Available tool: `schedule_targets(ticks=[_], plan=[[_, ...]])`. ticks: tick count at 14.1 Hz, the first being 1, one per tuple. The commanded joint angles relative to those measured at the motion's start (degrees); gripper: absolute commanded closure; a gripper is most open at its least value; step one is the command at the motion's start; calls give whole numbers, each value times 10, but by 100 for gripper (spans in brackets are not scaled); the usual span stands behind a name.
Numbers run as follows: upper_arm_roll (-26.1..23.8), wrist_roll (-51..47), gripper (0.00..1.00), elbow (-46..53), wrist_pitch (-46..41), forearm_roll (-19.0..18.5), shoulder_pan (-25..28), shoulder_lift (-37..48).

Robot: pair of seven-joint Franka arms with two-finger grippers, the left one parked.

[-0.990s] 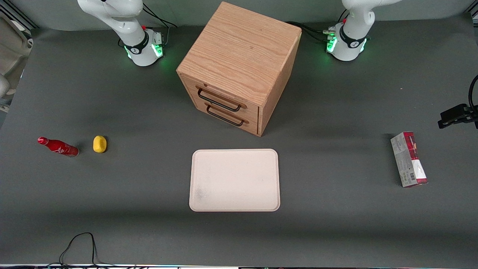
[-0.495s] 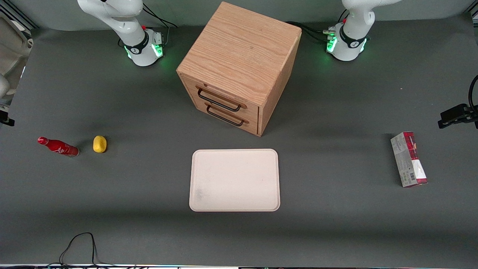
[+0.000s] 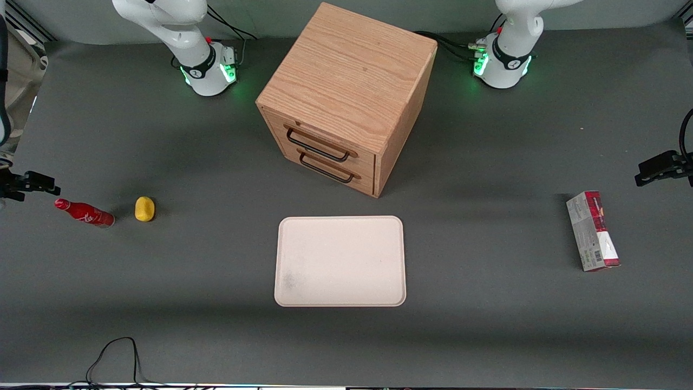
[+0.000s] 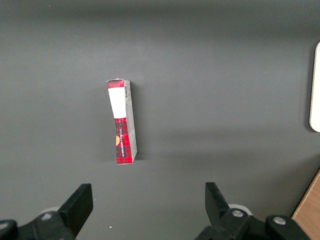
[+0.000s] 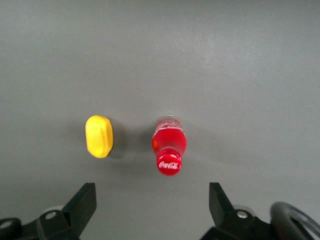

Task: Place coke bottle on tray
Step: 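Lower the open right gripper around the red Coca-Cola bottle's body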

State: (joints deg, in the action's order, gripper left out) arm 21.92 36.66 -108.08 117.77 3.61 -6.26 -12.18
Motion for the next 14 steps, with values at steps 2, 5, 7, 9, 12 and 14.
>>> schedule_targets(ticks=[2,5,7,9,12,14], plan=[[2,14,0,-5,48,10,5,-42],[2,14,0,-6,67,10,5,-64],[2,14,0,-6,71,10,5,-73],[2,14,0,-16,82,10,5,-78],[2,14,0,-27,85,10,5,-77],[2,15,0,-30,85,9,5,-76]])
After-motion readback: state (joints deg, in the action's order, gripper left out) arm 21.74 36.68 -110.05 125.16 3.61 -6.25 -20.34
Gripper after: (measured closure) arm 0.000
